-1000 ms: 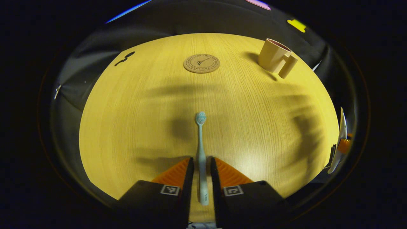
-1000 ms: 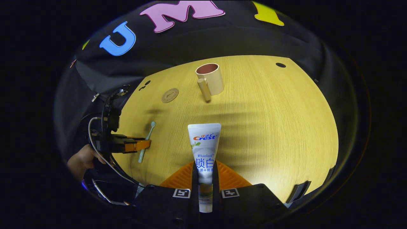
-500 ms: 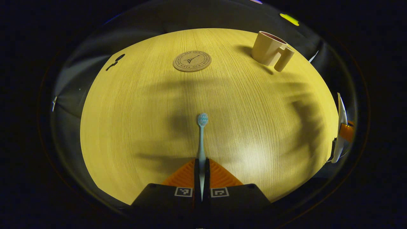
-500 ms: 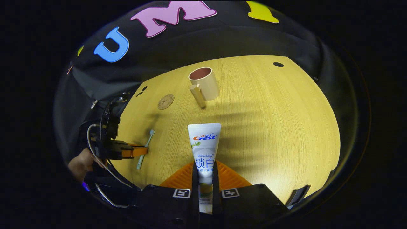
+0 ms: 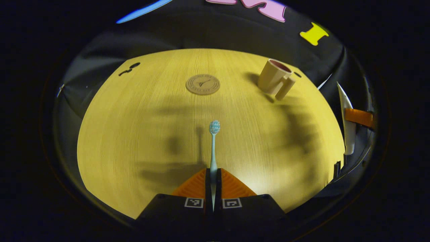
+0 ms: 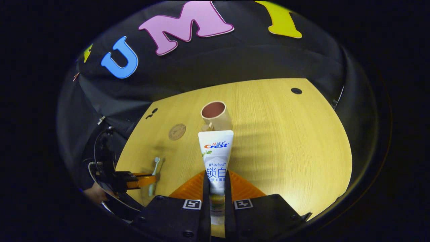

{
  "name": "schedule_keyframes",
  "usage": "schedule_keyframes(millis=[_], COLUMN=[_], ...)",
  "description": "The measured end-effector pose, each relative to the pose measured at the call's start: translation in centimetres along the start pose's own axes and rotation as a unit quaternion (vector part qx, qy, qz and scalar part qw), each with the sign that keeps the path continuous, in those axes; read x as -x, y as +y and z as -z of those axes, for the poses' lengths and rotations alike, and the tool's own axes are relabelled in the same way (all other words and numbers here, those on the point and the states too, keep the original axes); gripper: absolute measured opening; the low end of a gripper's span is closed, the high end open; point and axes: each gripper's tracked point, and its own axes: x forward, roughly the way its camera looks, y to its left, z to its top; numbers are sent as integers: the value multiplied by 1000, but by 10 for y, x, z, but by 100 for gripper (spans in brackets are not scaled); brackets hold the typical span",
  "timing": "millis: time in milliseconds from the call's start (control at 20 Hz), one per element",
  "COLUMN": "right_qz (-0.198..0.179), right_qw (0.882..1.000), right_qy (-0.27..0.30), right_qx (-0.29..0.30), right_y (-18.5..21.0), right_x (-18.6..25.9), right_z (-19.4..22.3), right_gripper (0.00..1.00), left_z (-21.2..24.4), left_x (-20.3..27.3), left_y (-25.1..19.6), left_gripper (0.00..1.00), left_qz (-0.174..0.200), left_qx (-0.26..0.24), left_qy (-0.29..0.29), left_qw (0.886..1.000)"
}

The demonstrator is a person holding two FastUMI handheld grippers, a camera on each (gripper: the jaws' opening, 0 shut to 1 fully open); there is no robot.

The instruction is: Put the toothbrush and toothpaste on the desktop into the cup, then pick up the cup and place it on the coaster on the desktop.

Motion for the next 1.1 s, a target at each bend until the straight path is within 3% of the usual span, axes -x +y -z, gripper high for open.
schedule_keyframes(millis=[300, 550, 900, 1100], right_qz=[-14, -31, -49, -55], right_qw=[997, 990, 977, 969], right_qy=[-61, -111, -174, -209], right_qx=[46, 76, 116, 121], right_y=[20, 41, 60, 62], right_x=[-12, -27, -69, -97], right_z=[-68, -117, -163, -181], right_gripper=[20, 20, 20, 20], left_z=[-35, -76, -147, -157], left_x=[39, 74, 112, 117], left_y=[-30, -61, -71, -66], left_gripper=[6, 6, 6, 6], left_qz=[25, 67, 84, 79], left_qx=[-12, 4, 33, 36], left_qy=[-58, -112, -200, -218], left_qw=[998, 991, 976, 972])
